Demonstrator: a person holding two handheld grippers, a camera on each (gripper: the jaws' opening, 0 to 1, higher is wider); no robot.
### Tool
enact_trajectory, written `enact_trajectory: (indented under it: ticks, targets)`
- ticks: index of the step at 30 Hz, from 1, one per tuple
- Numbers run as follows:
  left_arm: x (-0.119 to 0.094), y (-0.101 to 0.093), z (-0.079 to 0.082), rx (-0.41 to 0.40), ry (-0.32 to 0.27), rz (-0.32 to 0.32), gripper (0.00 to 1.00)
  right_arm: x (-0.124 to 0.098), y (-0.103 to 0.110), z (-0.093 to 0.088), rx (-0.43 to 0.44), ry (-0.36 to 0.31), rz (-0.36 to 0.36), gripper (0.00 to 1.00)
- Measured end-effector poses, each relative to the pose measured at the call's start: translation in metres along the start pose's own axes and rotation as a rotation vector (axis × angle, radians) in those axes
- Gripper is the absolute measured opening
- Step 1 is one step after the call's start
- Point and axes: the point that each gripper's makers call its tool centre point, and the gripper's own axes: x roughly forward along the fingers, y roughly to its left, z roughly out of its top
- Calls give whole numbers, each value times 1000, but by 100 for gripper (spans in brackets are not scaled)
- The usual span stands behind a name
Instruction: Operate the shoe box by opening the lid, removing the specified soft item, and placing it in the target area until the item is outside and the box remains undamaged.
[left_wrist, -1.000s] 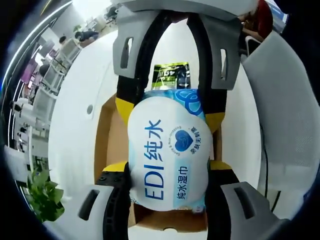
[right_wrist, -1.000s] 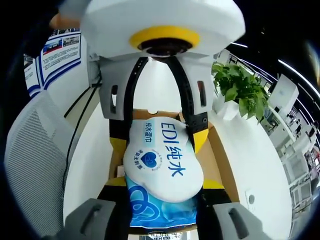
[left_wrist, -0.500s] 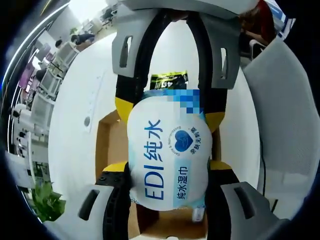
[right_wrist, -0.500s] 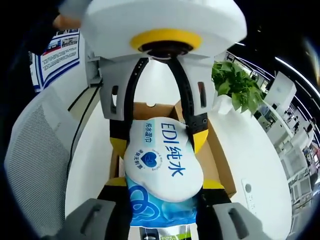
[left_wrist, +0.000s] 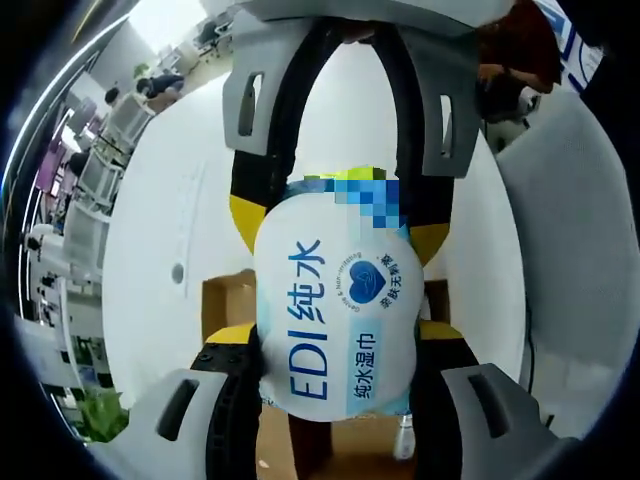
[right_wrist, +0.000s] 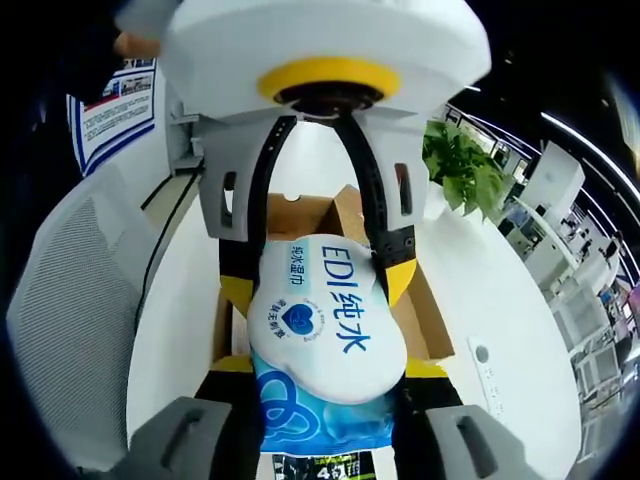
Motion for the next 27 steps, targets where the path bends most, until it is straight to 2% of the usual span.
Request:
enact_trajectory:
  ticks: [11,20,27]
  targets:
    - [15,4,33,18,-19,-6,59,-22,-7,-28,11,21,-14,47]
    - [28,8,50,27,-35,13,59,-30,-15,-46,4,36,-31,47]
    - [40,8,57,27,-45,14,59,-30,-16,-60,7,42,-31,47]
